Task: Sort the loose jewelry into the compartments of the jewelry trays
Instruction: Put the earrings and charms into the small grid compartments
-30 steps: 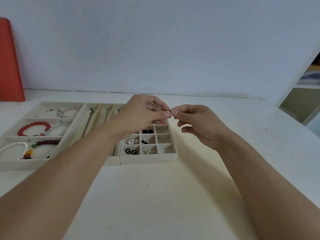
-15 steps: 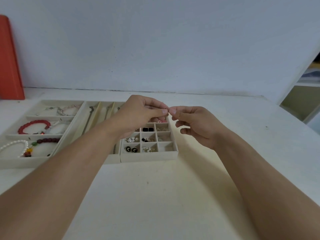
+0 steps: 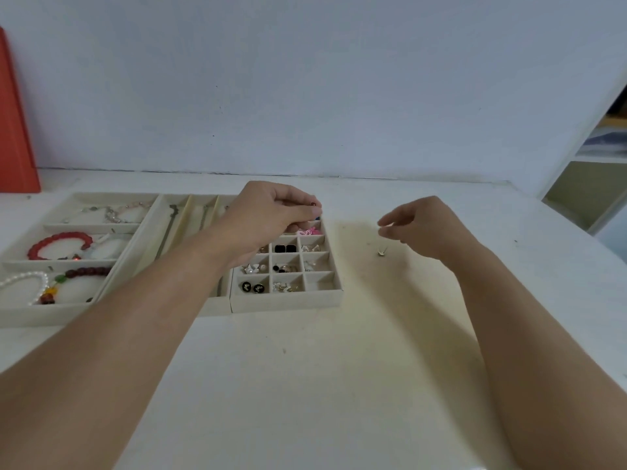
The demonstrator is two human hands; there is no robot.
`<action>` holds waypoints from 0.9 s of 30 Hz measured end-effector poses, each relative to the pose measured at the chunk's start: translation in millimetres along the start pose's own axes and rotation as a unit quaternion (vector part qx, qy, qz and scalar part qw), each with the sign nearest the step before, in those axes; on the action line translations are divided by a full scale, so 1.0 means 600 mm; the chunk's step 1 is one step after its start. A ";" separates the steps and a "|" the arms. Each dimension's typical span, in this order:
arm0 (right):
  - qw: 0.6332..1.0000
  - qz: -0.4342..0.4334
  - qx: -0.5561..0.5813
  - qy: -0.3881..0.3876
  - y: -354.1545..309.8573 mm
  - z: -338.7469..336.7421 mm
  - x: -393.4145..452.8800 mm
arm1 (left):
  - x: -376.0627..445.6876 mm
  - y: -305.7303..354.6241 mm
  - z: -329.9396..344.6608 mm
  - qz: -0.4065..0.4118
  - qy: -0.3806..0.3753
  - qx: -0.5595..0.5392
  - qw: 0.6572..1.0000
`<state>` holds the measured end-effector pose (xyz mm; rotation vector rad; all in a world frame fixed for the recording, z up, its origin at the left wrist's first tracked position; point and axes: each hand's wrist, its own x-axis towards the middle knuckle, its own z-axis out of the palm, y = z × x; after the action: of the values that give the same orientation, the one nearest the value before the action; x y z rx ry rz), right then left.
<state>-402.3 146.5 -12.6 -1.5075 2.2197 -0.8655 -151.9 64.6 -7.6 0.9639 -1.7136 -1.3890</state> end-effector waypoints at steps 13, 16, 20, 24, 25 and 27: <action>0.991 0.005 -0.089 -0.098 0.010 0.008 0.002 | -0.003 -0.003 0.001 -0.008 -0.044 0.047 0.998; 0.980 -0.029 -0.156 -0.117 0.002 0.019 0.002 | -0.006 -0.003 0.002 -0.012 -0.055 0.050 0.997; 0.957 -0.056 -0.244 -0.144 -0.009 0.033 -0.003 | -0.008 -0.002 0.002 -0.015 -0.062 0.051 0.997; 0.946 -0.075 -0.273 -0.159 -0.020 0.035 -0.012 | -0.009 0.000 0.003 -0.016 -0.063 0.049 0.997; 0.945 -0.082 -0.274 -0.162 -0.023 0.035 -0.014 | -0.009 -0.001 0.003 -0.017 -0.063 0.050 0.997; 0.942 -0.092 -0.275 -0.168 -0.028 0.037 -0.016 | -0.009 0.000 0.003 -0.018 -0.065 0.050 0.996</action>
<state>-373.6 144.4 -19.5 -1.9520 2.1777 0.0066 -150.8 70.2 -8.6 0.9813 -1.8860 -1.4282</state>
